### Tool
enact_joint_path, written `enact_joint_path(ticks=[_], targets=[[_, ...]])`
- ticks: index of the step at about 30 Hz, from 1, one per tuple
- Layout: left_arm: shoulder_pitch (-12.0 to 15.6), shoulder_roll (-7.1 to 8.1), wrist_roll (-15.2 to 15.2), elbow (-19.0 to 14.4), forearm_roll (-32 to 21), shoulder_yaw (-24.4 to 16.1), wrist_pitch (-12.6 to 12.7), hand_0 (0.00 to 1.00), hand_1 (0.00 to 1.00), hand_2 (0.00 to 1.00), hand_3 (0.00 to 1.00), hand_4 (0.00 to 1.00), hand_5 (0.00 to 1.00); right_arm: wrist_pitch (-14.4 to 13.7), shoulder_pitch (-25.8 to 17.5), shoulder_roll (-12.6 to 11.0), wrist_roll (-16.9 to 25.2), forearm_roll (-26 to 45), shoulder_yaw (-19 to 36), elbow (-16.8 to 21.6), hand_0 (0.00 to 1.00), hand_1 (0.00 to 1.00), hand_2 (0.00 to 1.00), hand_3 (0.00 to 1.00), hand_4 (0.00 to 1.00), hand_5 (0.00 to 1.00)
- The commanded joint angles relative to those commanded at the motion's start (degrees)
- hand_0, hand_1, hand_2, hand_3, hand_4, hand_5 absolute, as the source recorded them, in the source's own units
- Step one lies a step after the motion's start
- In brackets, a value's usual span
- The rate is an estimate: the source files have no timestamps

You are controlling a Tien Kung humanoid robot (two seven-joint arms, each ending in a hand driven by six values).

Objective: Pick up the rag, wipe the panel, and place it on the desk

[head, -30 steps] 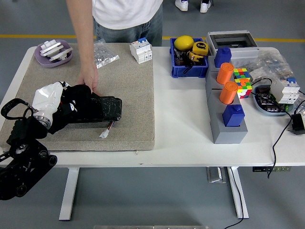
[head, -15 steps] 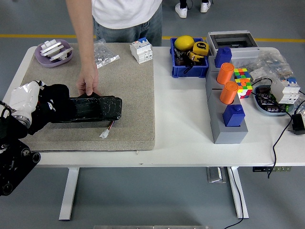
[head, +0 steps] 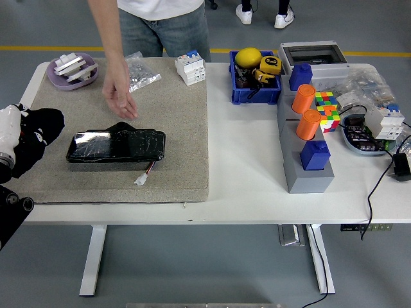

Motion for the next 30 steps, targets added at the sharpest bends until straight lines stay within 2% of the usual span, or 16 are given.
enact_joint_path(ticks=[5, 9, 12, 13, 18, 19, 24, 25, 30], targets=[[-1.21, 0.32, -5.32, 4.92, -3.64, 1.58, 2.77, 0.186, 0.23, 0.533, 0.526, 0.245, 0.002, 0.0, 0.09, -0.06, -0.02, -0.13, -0.02, 0.1, 0.766, 0.703, 0.712, 0.683, 0.998, 0.519], [-2.22, 1.04, -10.21, 8.33, -5.96, 3.71, 3.91, 0.217, 0.238, 0.537, 0.535, 0.256, 0.002, 0.01, 0.24, -0.09, 0.06, -0.07, -0.16, 0.19, 0.766, 0.702, 0.712, 0.683, 0.998, 0.519], [-2.7, 1.76, -13.43, 10.1, -7.58, 5.54, 3.76, 0.217, 0.238, 0.537, 0.535, 0.256, 0.002, 0.06, 0.36, -0.1, 0.23, 0.14, -0.44, 0.27, 0.766, 0.702, 0.712, 0.683, 0.998, 0.519], [-2.76, 1.86, -13.88, 10.37, -7.81, 5.82, 3.72, 0.262, 0.263, 0.542, 0.556, 0.309, 0.002, 0.06, 0.38, -0.1, 0.26, 0.17, -0.48, 0.28, 0.766, 0.702, 0.712, 0.683, 0.998, 0.518], [-2.7, 1.92, -14.82, 10.67, -8.75, 6.5, 3.01, 0.262, 0.263, 0.542, 0.556, 0.309, 0.002, 0.09, 0.48, -0.07, 0.39, 0.38, -0.71, 0.3, 0.766, 0.702, 0.712, 0.683, 0.998, 0.518], [-2.72, 1.83, -14.94, 10.61, -8.86, 6.5, 2.89, 0.282, 0.33, 0.551, 0.579, 0.366, 0.002, 0.09, 0.51, -0.07, 0.4, 0.41, -0.74, 0.29, 0.765, 0.701, 0.712, 0.683, 0.998, 0.52], [-3.11, 1.65, -15.68, 10.45, -9.51, 7.31, 1.08, 0.282, 0.33, 0.551, 0.579, 0.366, 0.002, 0.07, 0.64, -0.02, 0.47, 0.57, -0.88, 0.26, 0.765, 0.701, 0.712, 0.683, 0.998, 0.52], [-3.16, 1.63, -15.64, 10.52, -9.5, 7.37, 0.72, 0.349, 0.454, 0.556, 0.57, 0.539, 0.002, 0.07, 0.65, -0.02, 0.53, 0.66, -0.95, 0.27, 0.767, 0.7, 0.711, 0.683, 0.998, 0.519], [-3.2, 1.6, -14.44, 11.06, -9.26, 7.3, -1.42, 0.349, 0.454, 0.556, 0.57, 0.539, 0.002, 0.12, 0.65, 0.02, 0.75, 0.98, -1.31, 0.34, 0.767, 0.7, 0.711, 0.683, 0.998, 0.519]])
